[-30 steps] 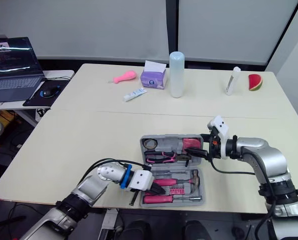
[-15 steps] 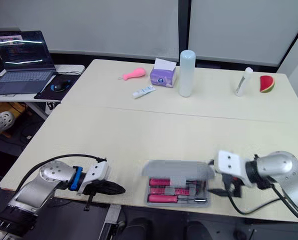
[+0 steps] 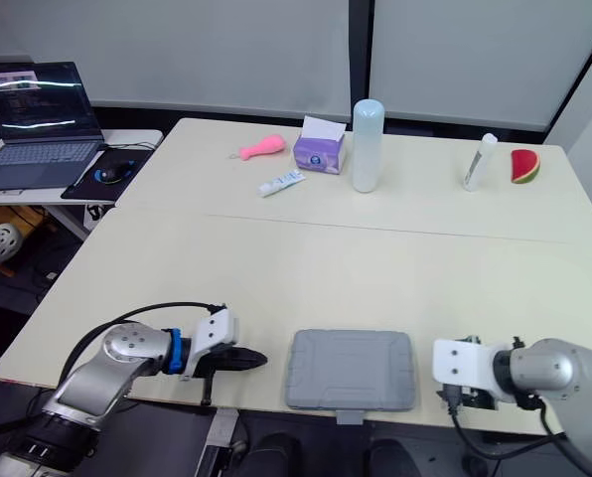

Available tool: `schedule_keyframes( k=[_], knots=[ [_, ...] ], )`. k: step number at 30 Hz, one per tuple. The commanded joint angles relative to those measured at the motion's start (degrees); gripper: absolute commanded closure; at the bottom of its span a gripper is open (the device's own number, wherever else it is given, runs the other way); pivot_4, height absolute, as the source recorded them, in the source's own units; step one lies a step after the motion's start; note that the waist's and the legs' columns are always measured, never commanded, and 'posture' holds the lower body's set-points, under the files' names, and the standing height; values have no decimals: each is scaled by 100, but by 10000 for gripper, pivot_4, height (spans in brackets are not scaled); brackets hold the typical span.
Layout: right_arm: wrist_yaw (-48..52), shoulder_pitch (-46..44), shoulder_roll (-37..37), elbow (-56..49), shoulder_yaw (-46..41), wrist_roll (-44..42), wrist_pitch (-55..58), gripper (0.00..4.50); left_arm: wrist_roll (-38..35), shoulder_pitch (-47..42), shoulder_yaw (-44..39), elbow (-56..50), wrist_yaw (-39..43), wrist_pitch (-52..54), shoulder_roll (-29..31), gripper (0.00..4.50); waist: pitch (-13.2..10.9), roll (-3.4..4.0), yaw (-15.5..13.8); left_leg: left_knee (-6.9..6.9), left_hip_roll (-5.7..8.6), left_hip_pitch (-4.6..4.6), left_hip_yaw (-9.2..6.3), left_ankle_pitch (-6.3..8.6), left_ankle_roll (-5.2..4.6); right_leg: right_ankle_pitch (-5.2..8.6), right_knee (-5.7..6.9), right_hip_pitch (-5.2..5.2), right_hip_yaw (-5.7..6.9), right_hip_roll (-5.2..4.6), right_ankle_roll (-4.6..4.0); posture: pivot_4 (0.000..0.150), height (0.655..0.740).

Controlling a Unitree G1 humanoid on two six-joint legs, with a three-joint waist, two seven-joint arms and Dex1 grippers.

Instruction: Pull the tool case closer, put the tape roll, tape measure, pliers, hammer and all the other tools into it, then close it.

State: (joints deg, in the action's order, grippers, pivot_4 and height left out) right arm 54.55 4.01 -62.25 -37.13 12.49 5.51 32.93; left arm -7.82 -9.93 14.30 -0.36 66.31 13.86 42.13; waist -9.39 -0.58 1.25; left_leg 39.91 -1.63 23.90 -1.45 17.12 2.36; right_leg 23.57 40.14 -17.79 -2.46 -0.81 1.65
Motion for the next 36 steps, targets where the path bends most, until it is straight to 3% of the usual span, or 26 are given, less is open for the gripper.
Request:
schedule_keyframes(
  k=[1, 12, 36],
  knots=[
    [-41, -327, 268, 211, 687, 463, 17, 23368, 266, -188, 366, -109, -201, 103, -316, 45000, 0, 0, 5, 1, -1, -2, -1, 0, 0, 0, -2, 3, 1, 0, 0, 1500, 7161],
    [306, -799, 771, 386, 1270, 585, -215, 44769, 559, -509, 779, -22, -246, 190, -774, 45000, 1, 0, 3, 3, 1, -3, -3, -11, 20, 0, -1, 7, 4, 0, 0, 1500, 7161],
    [544, -530, 589, 237, 977, 576, -92, 44928, 547, -407, 851, -259, 91, 431, -632, 45000, 2, 0, 2, 4, 3, -6, -4, -11, 20, 0, -2, 14, 7, -1, 0, 1500, 7161]
  ],
)
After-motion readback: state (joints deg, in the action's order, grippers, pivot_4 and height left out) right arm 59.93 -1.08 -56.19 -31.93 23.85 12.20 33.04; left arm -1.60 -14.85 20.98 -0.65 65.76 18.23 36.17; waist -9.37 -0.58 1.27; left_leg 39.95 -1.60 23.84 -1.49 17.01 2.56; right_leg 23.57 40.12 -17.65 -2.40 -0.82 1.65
